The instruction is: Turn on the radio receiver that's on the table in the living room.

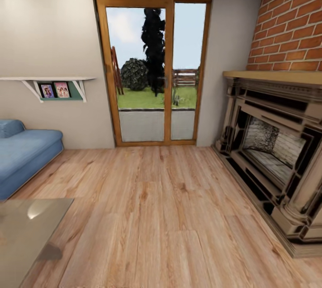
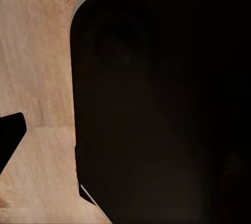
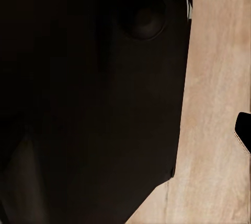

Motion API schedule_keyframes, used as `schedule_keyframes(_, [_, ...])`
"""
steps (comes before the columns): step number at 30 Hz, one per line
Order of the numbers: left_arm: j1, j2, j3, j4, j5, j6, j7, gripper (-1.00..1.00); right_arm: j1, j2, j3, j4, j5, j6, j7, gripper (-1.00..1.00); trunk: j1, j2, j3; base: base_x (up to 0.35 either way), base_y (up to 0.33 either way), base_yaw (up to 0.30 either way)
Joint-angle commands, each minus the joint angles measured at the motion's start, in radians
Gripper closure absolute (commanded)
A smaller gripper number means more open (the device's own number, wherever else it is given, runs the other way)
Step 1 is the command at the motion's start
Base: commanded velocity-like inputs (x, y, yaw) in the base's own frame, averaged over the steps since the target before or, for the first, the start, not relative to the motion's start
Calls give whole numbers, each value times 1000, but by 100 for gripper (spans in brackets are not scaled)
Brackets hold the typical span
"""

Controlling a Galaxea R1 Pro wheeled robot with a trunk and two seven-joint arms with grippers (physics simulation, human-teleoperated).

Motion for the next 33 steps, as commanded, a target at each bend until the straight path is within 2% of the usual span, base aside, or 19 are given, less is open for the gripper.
schedule_keyframes(1, [0,0,0,0,0,0,0,-100,0,0,0,0,0,0,0,-100,0,0,0,0,0,272])
schedule_keyframes(33, [0,0,0,0,0,0,0,-100,0,0,0,0,0,0,0,-100,0,0,0,0,0,272])
